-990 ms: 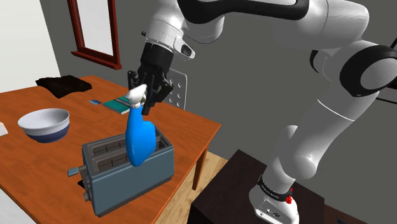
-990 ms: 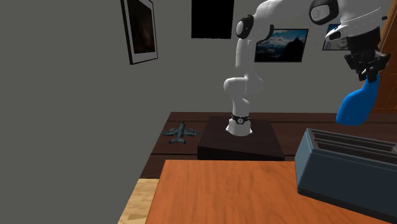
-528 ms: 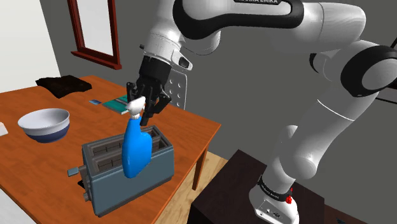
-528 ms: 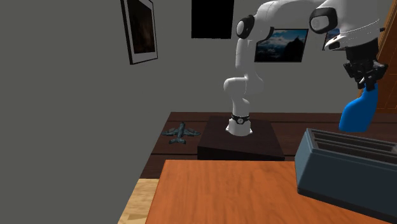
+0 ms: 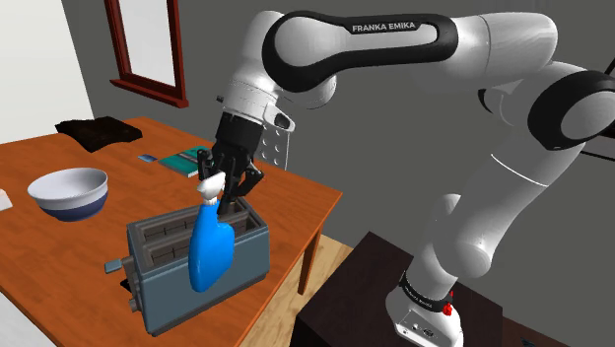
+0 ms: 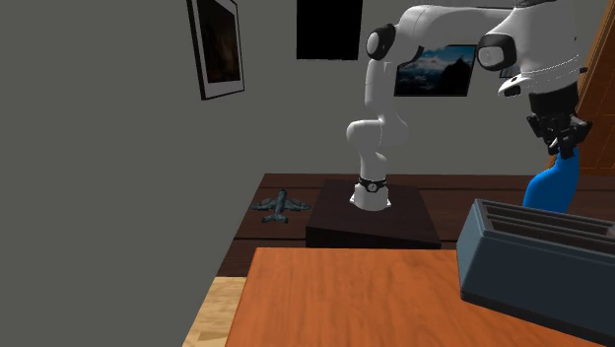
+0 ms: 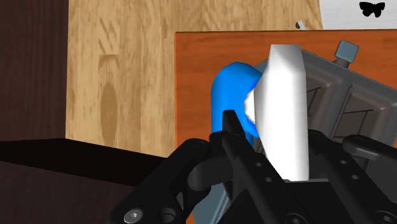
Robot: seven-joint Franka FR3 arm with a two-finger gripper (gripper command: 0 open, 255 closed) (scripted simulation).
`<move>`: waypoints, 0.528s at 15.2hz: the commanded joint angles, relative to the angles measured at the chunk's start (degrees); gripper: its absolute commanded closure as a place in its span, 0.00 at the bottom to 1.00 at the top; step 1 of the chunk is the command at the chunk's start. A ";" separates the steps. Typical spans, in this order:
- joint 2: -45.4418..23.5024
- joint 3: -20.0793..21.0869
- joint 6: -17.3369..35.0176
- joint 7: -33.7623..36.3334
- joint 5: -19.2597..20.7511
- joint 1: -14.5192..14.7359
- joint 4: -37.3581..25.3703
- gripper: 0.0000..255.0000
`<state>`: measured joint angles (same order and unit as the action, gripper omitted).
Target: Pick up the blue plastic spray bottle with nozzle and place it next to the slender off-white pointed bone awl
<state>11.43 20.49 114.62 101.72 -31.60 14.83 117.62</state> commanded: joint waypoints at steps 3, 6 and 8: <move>-0.36 0.25 2.83 -1.33 -0.65 0.20 2.67 1.00; -0.86 0.47 4.91 -2.26 -1.11 0.35 4.41 1.00; -1.26 0.62 6.30 -2.89 -1.43 0.46 5.51 1.00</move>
<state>10.29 21.03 120.25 99.10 -32.86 15.22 122.58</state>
